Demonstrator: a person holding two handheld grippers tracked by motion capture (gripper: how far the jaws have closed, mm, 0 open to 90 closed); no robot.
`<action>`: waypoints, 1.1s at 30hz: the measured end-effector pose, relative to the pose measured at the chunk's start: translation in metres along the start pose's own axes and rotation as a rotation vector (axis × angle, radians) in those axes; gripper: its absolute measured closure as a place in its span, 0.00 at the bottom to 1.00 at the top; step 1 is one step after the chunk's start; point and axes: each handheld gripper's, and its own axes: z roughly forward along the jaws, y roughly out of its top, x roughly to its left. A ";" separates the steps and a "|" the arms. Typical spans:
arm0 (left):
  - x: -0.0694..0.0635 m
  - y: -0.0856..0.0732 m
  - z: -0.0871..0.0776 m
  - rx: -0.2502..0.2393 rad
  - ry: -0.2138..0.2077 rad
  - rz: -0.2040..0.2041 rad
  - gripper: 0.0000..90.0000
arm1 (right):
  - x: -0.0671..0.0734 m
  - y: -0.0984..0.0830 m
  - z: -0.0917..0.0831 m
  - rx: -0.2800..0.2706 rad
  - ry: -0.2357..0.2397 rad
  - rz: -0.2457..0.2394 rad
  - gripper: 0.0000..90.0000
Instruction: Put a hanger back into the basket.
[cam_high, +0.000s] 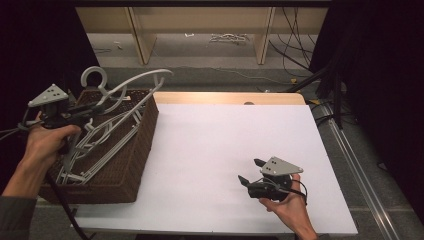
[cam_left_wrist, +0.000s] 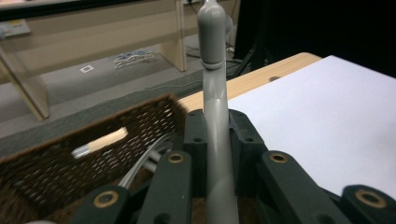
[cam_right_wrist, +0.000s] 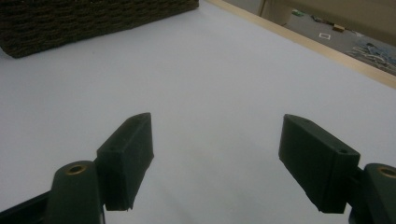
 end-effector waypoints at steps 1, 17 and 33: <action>0.003 -0.002 -0.001 0.002 0.005 0.000 0.88 | 0.000 0.000 0.000 0.012 0.007 0.002 0.30; 0.035 -0.036 -0.018 0.051 0.052 0.046 0.88 | 0.001 -0.002 0.001 0.025 0.010 0.000 0.30; 0.051 -0.058 -0.025 0.123 0.077 0.045 0.88 | 0.002 -0.006 0.001 0.036 0.012 0.005 0.28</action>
